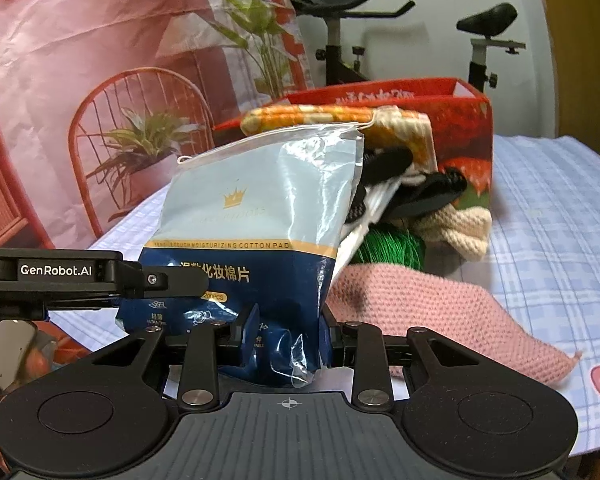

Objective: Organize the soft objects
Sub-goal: 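Lift the cotton pad bag with the left tool and carry it over the box, then lower the bag into the red box and open the left tool, then reach the right tool to the pink knitted towel and close on it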

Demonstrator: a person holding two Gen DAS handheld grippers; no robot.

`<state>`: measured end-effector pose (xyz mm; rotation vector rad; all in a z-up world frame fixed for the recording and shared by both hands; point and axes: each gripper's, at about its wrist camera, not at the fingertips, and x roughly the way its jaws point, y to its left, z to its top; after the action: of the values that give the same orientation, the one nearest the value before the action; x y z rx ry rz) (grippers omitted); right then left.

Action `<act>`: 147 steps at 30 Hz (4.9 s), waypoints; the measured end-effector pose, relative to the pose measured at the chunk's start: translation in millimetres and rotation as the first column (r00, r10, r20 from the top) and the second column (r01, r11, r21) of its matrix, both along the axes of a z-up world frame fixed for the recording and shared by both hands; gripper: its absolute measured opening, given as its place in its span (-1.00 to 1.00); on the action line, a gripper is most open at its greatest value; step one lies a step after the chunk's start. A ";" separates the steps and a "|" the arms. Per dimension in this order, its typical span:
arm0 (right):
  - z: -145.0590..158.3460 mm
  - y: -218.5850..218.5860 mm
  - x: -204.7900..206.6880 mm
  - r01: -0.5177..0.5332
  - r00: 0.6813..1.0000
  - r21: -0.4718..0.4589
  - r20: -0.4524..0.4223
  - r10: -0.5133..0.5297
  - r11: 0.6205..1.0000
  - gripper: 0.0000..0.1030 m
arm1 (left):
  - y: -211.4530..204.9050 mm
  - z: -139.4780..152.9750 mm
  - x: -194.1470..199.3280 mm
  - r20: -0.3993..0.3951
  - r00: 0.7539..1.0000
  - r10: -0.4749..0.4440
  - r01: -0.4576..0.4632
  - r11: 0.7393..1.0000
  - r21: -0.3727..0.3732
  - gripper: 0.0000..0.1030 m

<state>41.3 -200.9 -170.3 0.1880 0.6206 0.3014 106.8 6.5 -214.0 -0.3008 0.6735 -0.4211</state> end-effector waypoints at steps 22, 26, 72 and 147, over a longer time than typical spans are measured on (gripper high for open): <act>46.5 7.0 19.5 -0.027 0.995 -0.040 0.099 0.031 0.999 -0.45 | 1.9 35.0 4.4 0.081 0.997 0.002 -0.002 1.000 -0.007 0.03; 50.9 6.8 25.1 -0.031 0.994 -0.045 0.106 0.035 0.999 -0.45 | 2.2 40.7 9.8 0.081 0.997 -0.008 0.008 1.000 -0.007 0.03; 61.1 -81.0 285.4 0.056 0.982 -0.048 -0.177 -0.063 0.997 -0.45 | -82.3 55.3 250.4 -0.108 0.983 -0.145 0.159 0.979 0.131 0.05; 40.8 -31.5 55.8 0.121 0.992 -0.084 0.038 -0.118 0.989 0.99 | -9.0 47.5 51.0 0.006 0.999 0.045 -0.045 0.960 0.275 0.97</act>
<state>97.1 -232.4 -129.5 0.1366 0.5861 0.1613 157.8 -2.4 -166.5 -0.0522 0.7150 -0.2795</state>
